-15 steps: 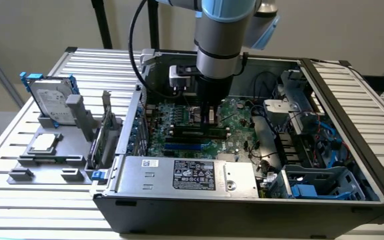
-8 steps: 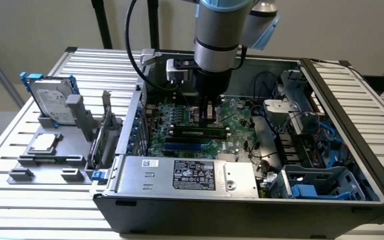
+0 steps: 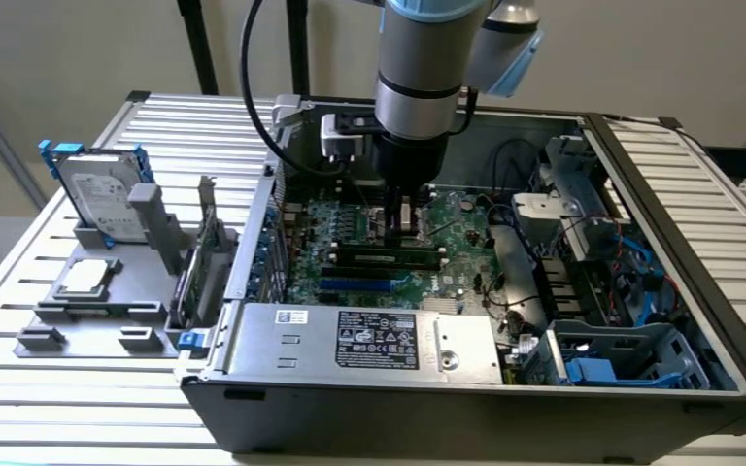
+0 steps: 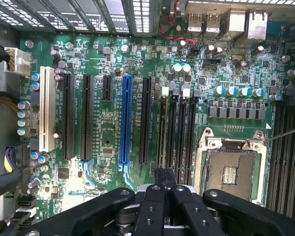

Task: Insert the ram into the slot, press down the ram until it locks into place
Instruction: 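Insert the ram into the slot, then press down the ram until it locks into place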

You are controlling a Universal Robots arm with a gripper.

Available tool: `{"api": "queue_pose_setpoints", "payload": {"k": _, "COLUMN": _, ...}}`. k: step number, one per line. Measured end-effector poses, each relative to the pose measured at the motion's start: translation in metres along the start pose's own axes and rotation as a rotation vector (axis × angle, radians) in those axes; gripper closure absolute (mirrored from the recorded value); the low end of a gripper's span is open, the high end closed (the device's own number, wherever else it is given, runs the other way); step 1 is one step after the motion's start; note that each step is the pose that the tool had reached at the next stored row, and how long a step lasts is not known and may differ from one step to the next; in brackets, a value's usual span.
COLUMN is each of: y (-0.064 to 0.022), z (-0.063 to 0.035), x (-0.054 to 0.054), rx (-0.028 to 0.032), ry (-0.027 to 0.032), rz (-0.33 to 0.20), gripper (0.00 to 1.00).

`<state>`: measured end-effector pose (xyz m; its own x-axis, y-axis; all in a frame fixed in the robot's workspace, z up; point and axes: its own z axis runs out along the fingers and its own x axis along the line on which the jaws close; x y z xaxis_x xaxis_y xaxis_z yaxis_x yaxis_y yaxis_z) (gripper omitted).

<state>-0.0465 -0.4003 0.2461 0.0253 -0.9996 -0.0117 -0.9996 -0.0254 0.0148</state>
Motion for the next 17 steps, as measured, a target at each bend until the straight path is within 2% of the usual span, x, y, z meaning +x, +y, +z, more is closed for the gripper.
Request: {"api": "queue_pose_setpoints", "payload": {"k": 17, "y": 0.0, "z": 0.0, "x": 0.0, "rx": -0.0001, "ry": 0.0002, "rz": -0.008, "gripper": 0.9}}
